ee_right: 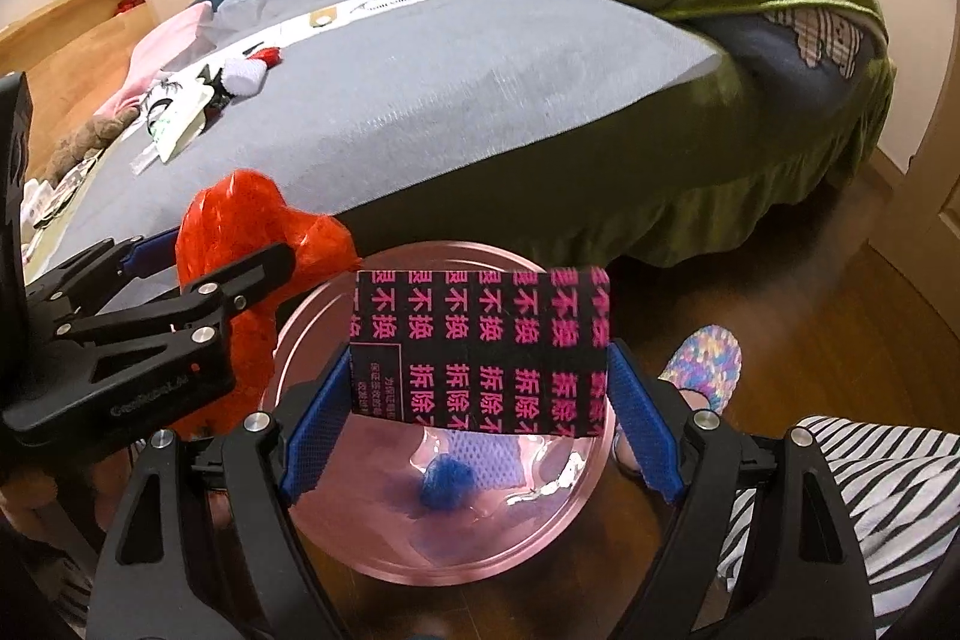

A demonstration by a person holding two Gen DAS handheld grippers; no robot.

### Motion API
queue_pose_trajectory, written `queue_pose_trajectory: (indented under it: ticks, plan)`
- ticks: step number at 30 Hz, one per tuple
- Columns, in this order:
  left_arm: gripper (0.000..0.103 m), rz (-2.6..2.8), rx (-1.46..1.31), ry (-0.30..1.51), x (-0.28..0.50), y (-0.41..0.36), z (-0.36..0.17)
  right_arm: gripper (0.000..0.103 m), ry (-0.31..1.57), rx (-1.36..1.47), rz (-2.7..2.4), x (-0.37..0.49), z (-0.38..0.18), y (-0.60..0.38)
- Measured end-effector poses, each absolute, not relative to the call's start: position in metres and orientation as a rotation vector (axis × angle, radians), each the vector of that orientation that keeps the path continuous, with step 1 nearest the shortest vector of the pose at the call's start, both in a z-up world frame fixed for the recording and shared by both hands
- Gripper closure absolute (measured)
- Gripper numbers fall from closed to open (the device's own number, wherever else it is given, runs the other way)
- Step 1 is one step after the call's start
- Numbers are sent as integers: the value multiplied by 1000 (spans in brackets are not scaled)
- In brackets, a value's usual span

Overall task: Collect trash
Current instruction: 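Carry the red bag and card over the pink bin and release both, then move both open tools back toward the remaining items on the bed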

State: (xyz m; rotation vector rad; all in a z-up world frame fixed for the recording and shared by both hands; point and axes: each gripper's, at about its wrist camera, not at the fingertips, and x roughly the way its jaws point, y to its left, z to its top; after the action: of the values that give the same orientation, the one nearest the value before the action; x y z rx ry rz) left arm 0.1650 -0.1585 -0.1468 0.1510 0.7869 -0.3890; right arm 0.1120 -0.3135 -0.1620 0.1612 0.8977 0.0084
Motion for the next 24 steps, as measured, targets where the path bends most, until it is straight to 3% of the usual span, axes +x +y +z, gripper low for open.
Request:
queue_pose_trajectory:
  ticks: [2, 5, 15, 24]
  plan:
    - [15, -371, 140, 788, 168, -156, -149, 15, 909, 178, 1, 115, -165, -316]
    - [8, -340, 125, 776, 172, -152, -150, 10, 908, 188, -19, 119, -167, -318]
    - [8, -323, 120, 772, 175, -147, -143, 9, 894, 235, -22, 123, -164, -322]
    - [8, -213, 51, 642, 172, -104, -84, 5, 730, 229, 11, 124, -113, -302]
